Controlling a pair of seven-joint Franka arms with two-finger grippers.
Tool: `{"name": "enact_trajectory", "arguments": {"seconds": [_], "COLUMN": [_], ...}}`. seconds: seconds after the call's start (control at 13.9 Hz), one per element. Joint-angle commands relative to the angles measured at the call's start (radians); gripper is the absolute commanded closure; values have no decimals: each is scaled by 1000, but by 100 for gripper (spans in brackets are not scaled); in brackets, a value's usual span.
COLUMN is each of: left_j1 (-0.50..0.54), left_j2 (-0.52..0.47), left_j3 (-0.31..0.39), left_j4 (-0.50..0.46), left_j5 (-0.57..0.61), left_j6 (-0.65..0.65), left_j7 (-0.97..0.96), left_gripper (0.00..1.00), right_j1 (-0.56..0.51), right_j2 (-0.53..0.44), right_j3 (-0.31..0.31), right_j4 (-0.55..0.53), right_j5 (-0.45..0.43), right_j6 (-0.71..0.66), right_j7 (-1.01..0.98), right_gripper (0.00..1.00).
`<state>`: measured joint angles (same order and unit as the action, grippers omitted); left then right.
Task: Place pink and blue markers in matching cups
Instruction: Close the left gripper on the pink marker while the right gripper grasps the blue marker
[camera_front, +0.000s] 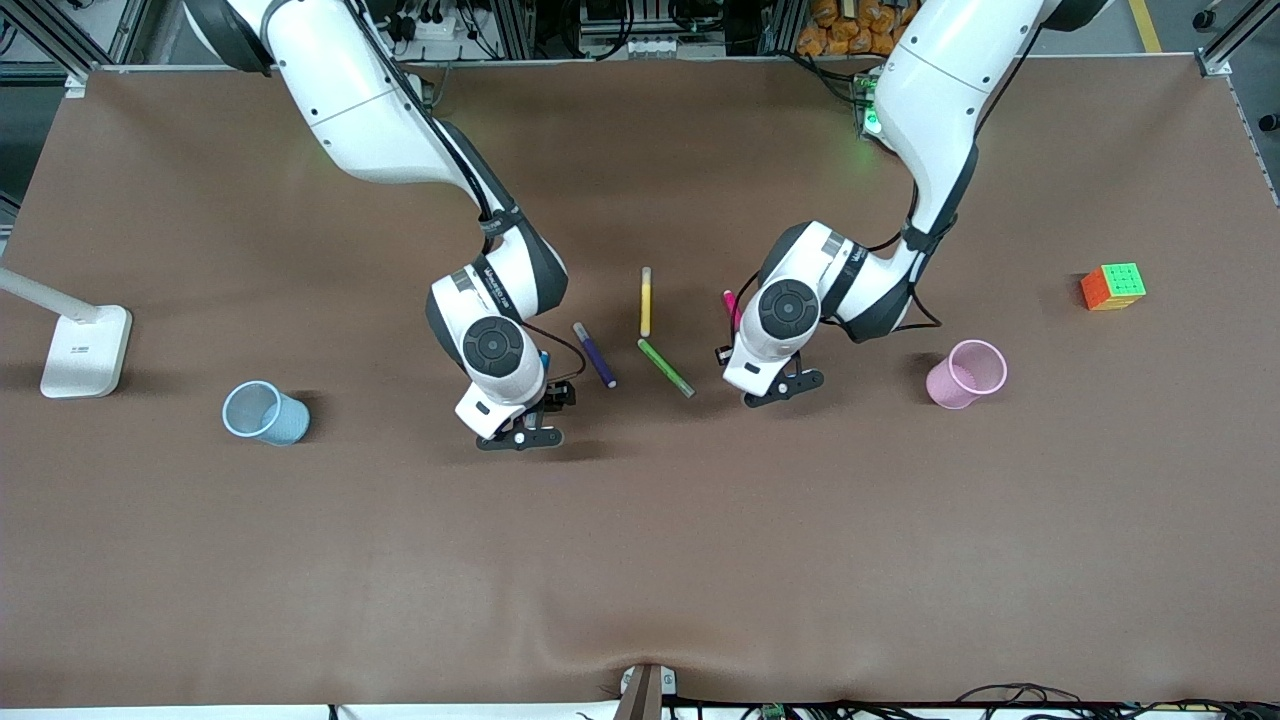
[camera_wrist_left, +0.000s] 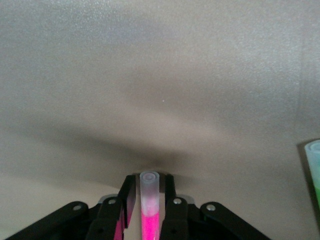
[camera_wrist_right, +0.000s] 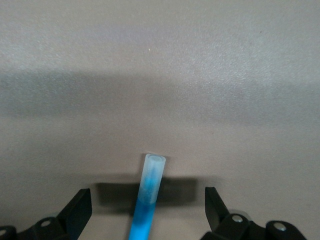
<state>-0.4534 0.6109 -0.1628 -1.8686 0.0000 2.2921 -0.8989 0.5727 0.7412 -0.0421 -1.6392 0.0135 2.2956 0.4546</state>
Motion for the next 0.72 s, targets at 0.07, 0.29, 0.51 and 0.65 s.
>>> {"name": "enact_trajectory", "arguments": {"seconds": [0.07,0.29,0.51,0.65], "left_j1": [-1,15,30,56], "left_j2": [0,-28,-92,-143], "left_j3": [3,8,26,26], "left_j4": [-1,3,49,59], "left_j5": [8,8,49,101], "left_j6": [18,3,-130,-169], "left_j7": [-11,15,34,35], "left_gripper": [87,100,100,100], "right_j1": [1,-7,-7,-8], "right_j2": [-2,-6,-14,-20], "right_j3": [-9,-7,-5,-5], "right_j4": [-25,-25,-25,-25], "right_j5": [-4,-4,-3,-3], "right_j6": [33,25,19,18], "right_j7": [18,15,16,12], "right_gripper": [25,98,100,100]}}
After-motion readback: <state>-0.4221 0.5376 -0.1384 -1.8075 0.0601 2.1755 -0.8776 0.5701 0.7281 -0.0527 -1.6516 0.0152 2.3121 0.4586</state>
